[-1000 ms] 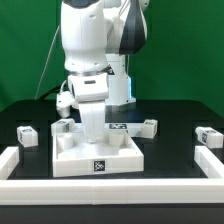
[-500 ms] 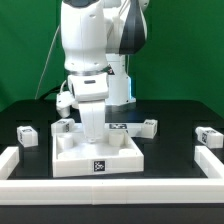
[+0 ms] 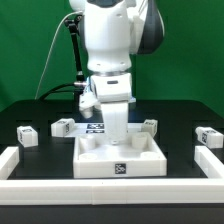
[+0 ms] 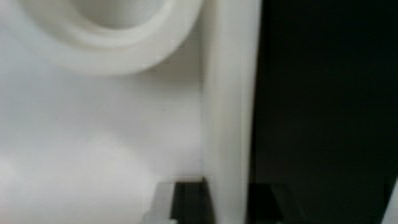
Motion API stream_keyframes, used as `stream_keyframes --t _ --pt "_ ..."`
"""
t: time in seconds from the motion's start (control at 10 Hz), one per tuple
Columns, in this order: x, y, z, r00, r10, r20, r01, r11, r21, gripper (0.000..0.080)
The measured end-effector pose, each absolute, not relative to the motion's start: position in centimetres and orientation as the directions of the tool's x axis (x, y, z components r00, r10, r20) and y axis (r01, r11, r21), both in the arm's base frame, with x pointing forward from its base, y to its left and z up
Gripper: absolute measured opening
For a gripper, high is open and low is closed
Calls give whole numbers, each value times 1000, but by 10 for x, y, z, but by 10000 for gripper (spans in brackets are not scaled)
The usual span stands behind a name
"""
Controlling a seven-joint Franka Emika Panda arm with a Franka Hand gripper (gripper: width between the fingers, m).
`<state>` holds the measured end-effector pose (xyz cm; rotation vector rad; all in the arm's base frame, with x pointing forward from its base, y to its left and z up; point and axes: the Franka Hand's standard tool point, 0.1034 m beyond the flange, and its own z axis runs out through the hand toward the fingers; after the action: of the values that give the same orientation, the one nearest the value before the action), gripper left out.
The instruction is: Assemble one leg
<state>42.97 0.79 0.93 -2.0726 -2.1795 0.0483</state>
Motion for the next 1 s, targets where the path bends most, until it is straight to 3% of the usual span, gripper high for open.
stream_keyframes --t 0.3,0.7,1.0 --pt "456 38 9 -38 995 93 995 46 -88 70" --pt "458 70 10 10 996 90 996 -2 -90 70" --pt "470 68 9 -12 995 98 997 19 -75 70"
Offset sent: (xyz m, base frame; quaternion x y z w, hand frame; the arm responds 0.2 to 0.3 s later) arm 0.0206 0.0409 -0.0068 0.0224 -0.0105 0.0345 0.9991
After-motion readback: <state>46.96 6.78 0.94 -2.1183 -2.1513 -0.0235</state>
